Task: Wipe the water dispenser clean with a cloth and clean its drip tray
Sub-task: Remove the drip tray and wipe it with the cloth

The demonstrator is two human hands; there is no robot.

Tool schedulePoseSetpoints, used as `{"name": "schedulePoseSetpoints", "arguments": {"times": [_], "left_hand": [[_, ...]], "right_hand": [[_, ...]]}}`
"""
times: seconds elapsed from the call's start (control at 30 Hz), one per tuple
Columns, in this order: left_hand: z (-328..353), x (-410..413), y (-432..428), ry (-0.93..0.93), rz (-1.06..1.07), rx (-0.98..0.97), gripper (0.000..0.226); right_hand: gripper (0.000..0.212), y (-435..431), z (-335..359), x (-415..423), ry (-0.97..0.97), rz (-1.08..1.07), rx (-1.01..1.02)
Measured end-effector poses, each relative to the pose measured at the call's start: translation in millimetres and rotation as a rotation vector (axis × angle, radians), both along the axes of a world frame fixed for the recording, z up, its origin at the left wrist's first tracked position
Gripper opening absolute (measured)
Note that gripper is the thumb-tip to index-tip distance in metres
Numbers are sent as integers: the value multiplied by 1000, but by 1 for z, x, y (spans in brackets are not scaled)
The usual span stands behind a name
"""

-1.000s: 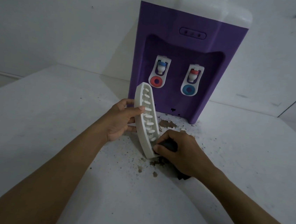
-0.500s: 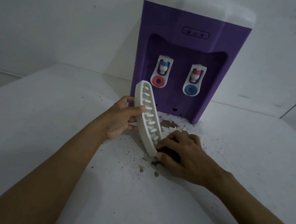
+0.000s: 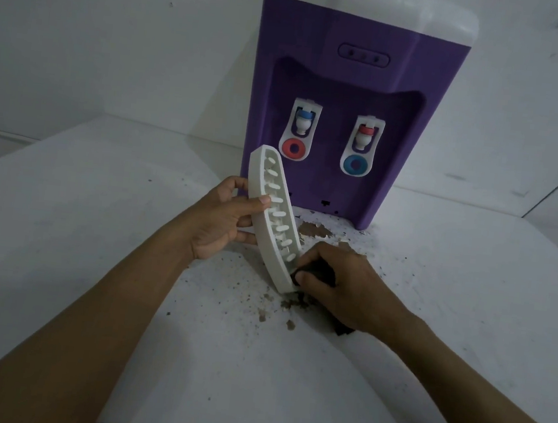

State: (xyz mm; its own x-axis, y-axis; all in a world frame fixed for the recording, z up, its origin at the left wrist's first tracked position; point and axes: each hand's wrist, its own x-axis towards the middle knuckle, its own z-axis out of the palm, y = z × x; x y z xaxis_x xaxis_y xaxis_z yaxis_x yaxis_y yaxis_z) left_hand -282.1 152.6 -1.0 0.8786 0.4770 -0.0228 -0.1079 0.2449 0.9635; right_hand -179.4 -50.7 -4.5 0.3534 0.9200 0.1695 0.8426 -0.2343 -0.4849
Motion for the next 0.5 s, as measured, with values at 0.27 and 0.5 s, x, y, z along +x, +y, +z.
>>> {"name": "schedulePoseSetpoints", "arguments": {"times": [0.27,0.5], "left_hand": [[3,0,-1,13,-20,27,38],[4,-3,1,13,-19,18,34]], "right_hand": [[15,-4,1,-1,-370,117,-1],[19,-5,-8,-8,-564,46,20]]}}
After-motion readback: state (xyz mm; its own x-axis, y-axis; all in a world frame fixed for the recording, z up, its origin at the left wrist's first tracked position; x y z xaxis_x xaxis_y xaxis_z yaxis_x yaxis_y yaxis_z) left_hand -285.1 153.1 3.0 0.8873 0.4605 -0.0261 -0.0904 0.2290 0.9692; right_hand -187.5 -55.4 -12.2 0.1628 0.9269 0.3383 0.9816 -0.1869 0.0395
